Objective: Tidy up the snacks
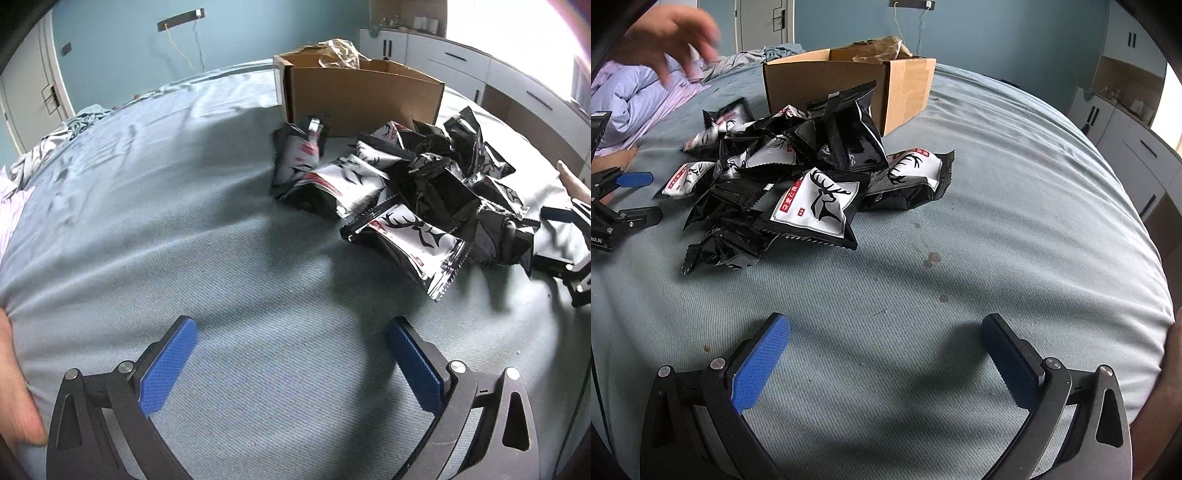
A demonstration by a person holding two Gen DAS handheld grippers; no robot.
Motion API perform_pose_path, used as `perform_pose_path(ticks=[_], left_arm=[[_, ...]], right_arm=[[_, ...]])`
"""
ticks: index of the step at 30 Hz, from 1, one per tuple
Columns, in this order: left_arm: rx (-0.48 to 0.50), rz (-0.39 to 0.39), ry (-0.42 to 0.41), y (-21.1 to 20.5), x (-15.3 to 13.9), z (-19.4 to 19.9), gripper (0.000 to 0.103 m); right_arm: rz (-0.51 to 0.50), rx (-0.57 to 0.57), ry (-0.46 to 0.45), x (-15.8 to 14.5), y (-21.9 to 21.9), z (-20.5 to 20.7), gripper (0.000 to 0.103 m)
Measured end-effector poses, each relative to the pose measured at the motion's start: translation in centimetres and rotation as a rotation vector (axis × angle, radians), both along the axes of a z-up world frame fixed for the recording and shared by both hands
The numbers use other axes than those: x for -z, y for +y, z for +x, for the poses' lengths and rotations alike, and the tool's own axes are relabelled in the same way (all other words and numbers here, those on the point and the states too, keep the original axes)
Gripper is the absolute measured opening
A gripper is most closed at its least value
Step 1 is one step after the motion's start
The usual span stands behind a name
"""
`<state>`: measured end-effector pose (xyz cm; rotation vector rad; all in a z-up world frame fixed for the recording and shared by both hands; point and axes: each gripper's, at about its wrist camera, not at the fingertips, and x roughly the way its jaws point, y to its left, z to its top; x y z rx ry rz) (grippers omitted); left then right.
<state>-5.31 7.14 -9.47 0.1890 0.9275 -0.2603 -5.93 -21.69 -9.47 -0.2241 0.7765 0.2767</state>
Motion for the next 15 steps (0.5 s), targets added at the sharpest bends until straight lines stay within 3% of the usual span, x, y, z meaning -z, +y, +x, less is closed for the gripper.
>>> perform_pose_path(ticks=[4,8,15], left_arm=[[0.000,0.001,0.000,0.0,0.0,0.0,0.103],[0.000,0.000,0.000,0.0,0.0,0.0,0.103],[0.000,-0.001,-0.001,0.0,-0.1,0.0,0.103]], right_arm=[[-0.056,0.008,-0.031,0.1,0.8,-0.4,0.103],[-0.009,0.003,0.003,0.1,0.4,-0.1,0.103],[-0.135,-0.033,0.031,-0.6,2.9,1.2,0.103]])
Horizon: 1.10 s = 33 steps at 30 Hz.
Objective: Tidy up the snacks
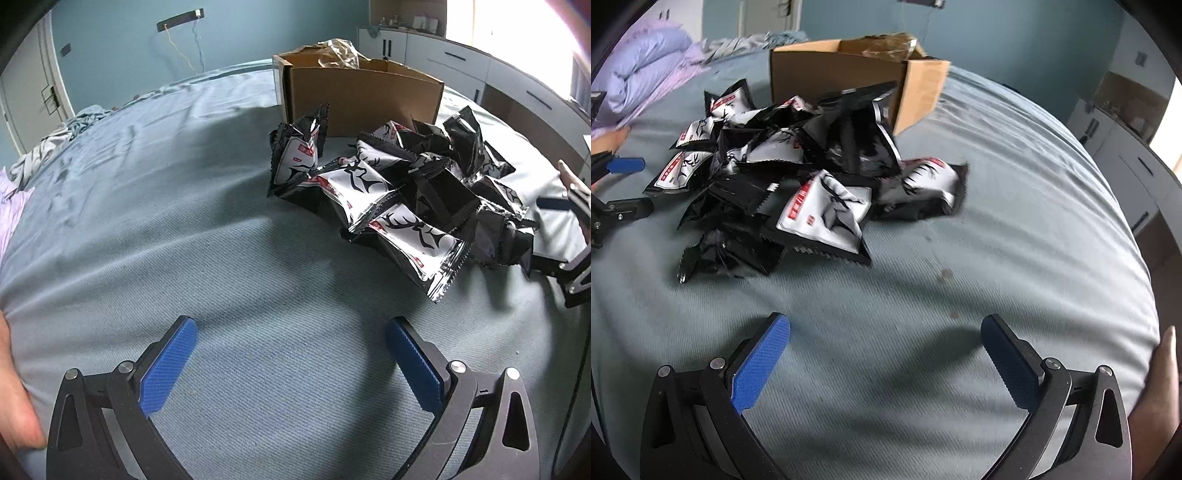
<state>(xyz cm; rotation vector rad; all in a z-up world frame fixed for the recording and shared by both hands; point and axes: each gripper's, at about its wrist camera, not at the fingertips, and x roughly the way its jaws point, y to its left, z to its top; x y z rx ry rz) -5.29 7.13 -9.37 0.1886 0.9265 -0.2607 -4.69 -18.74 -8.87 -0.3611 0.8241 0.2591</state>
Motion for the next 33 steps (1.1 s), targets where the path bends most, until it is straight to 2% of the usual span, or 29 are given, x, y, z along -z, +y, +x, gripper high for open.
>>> perform_pose_path(ticks=[2,5,7,9,10,12,14,16,19,21,25,27,28,31,33], left_arm=[[0.000,-0.002,-0.002,0.1,-0.1,0.0,0.103],[0.001,0.000,-0.002,0.1,0.0,-0.3,0.103],[0.000,0.000,0.001,0.2,0.0,-0.2,0.103],[-0.001,0.021,0.002,-0.2,0.0,0.0,0.103],[0.004,0.023,0.006,-0.4,-0.3,0.1,0.103],[0.033,0.022,0.045,-0.2,-0.7,0.4,0.103],[0.057,0.093,0.086,-0.3,-1.3,0.5,0.103],[0.061,0.196,0.104,-0.5,-2.6,0.3,0.103],[0.117,0.167,0.127,-0.5,-6.2,0.1,0.103],[0.113,0.158,0.124,-0.6,-9.2,0.4,0.103],[0.070,0.118,0.180,-0.7,-15.2,1.3,0.103],[0.078,0.118,0.148,-1.2,-17.3,1.6,0.103],[0.083,0.134,0.097,-1.6,-18.8,1.5,0.103],[0.082,0.176,-0.048,-2.5,-21.2,1.5,0.103],[0.076,0.182,-0.095,-3.1,-21.7,1.6,0.103]], right_arm=[[-0.031,-0.030,0.074,-0.5,0.3,0.9,0.103],[-0.030,-0.011,0.282,-0.7,0.2,2.9,0.103],[-0.021,0.045,0.438,-1.0,-0.3,4.0,0.103],[0.004,0.060,0.558,-1.5,-0.5,4.2,0.103],[0.024,0.051,0.601,-2.0,-0.5,3.9,0.103],[0.026,0.035,0.628,-3.7,-0.2,3.2,0.103],[0.006,0.028,0.606,-6.0,0.2,2.3,0.103],[-0.012,0.045,0.593,-8.8,0.6,1.5,0.103],[0.036,0.087,0.641,-12.3,0.8,0.3,0.103],[0.087,0.110,0.602,-15.1,1.0,0.0,0.103],[0.167,0.199,0.484,-18.9,0.7,-1.2,0.103],[0.208,0.279,0.372,-20.4,0.0,-1.6,0.103],[0.230,0.301,0.313,-21.0,-0.1,-1.9,0.103],[0.251,0.257,0.204,-21.8,0.3,-2.7,0.103],[0.227,0.247,0.169,-22.2,0.5,-2.6,0.103]])
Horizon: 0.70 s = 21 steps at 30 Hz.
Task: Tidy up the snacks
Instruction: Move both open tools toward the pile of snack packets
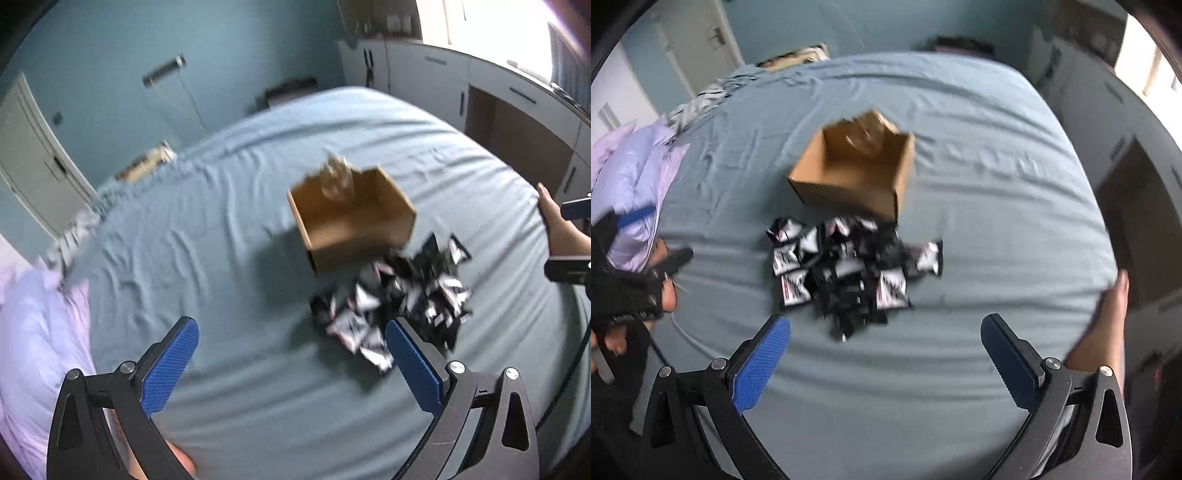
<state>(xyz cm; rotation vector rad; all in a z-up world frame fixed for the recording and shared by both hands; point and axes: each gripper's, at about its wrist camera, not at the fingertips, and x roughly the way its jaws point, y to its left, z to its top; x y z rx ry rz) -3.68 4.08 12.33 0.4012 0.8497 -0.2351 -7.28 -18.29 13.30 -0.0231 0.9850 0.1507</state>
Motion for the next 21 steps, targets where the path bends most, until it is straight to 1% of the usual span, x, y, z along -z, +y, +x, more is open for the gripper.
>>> perform_pose_path(ticks=[2,3,4,6,7,10,11,12,14,16,18,20,21], left_arm=[[-0.009,-0.015,0.009,-0.1,0.2,0.8,0.103],[-0.011,-0.020,0.019,-0.1,0.4,1.1,0.103],[-0.012,-0.017,0.040,-0.2,1.0,1.7,0.103],[-0.015,-0.007,0.071,-0.3,1.7,2.5,0.103],[-0.017,-0.004,0.085,-0.2,2.2,2.7,0.103],[-0.021,-0.017,0.125,-0.1,3.1,3.5,0.103],[-0.025,-0.025,0.135,0.0,3.2,3.4,0.103],[-0.030,-0.033,0.144,0.1,3.4,3.5,0.103],[-0.031,-0.044,0.167,0.1,4.0,3.9,0.103],[-0.022,-0.031,0.178,-0.3,4.6,4.2,0.103],[-0.013,-0.011,0.173,-0.8,4.9,4.4,0.103],[-0.003,-0.008,0.171,-1.2,5.0,4.7,0.103],[0.000,-0.010,0.170,-1.4,5.0,4.8,0.103]], right_arm=[[0.015,0.046,-0.026,0.0,-0.6,-0.1,0.103],[0.042,0.060,-0.011,0.2,-1.0,-0.1,0.103],[0.061,0.067,0.039,0.8,-1.4,0.5,0.103],[0.040,0.091,0.136,2.3,-1.0,0.8,0.103],[0.039,0.094,0.169,2.8,-1.2,1.6,0.103],[0.065,0.096,0.207,3.9,-1.7,2.4,0.103],[0.071,0.095,0.206,3.8,-1.7,2.7,0.103],[0.071,0.095,0.183,3.3,-1.9,3.0,0.103],[0.049,0.092,0.114,2.1,-1.8,3.8,0.103],[0.022,0.101,0.037,1.1,-1.9,3.9,0.103],[0.024,0.124,-0.011,0.4,-2.2,3.8,0.103],[0.054,0.131,-0.010,0.8,-2.1,3.7,0.103],[0.063,0.129,0.013,1.2,-2.0,3.9,0.103]])
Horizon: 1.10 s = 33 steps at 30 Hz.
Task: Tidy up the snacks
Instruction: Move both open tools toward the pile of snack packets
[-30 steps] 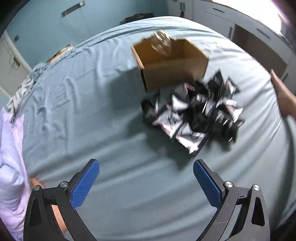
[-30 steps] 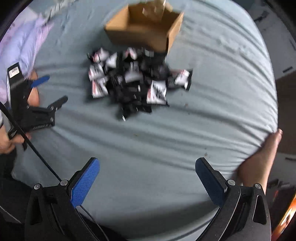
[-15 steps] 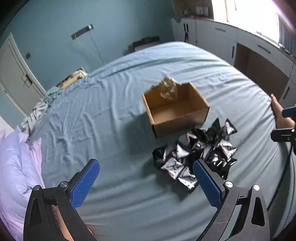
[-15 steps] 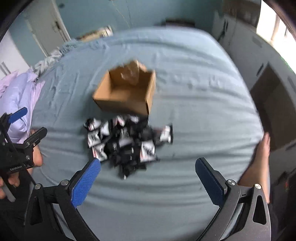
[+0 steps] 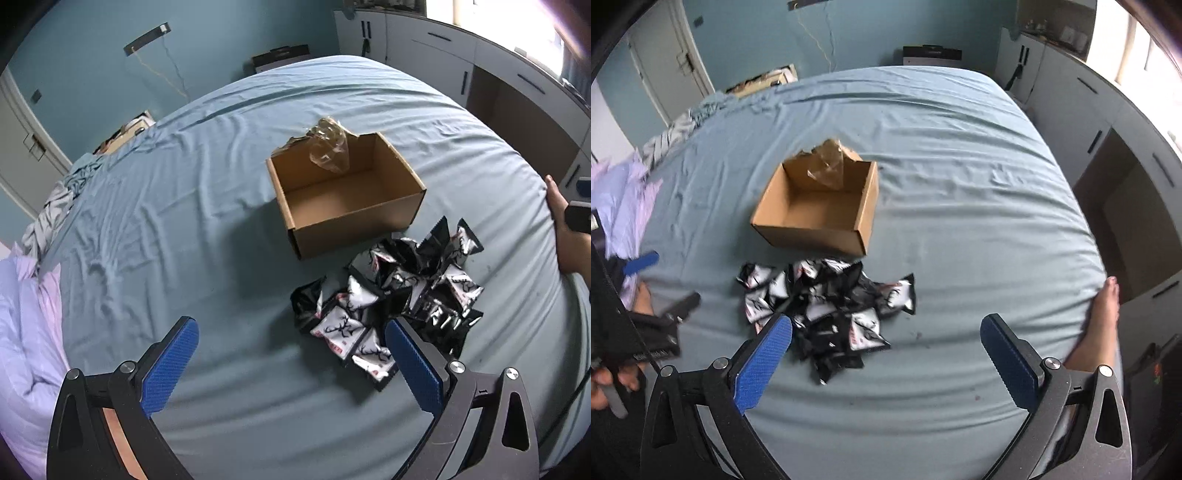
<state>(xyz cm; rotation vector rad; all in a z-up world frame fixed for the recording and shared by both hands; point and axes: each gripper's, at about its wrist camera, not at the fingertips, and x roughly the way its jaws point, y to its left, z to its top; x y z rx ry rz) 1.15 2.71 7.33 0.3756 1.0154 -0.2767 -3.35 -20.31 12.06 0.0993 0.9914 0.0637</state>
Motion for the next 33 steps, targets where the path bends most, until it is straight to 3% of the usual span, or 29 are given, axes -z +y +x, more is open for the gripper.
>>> perform_pose_path(ticks=[6,10,17,25,33], left_arm=[[-0.045,-0.005,0.006,-0.1,0.3,1.4,0.103],[-0.081,-0.033,0.054,0.4,1.2,2.6,0.103],[-0.102,0.011,0.088,0.7,3.7,4.3,0.103],[-0.231,-0.136,0.308,2.0,6.9,7.5,0.103],[-0.274,-0.114,0.428,1.4,11.5,8.7,0.103]], right_arm=[[-0.033,-0.025,0.104,3.3,0.9,0.6,0.103],[-0.082,-0.028,0.135,5.1,1.0,1.3,0.103],[-0.049,0.013,0.209,7.1,-0.3,3.7,0.103],[0.028,0.085,0.244,8.0,-2.3,5.5,0.103],[0.059,0.104,0.297,9.7,-2.5,6.8,0.103]])
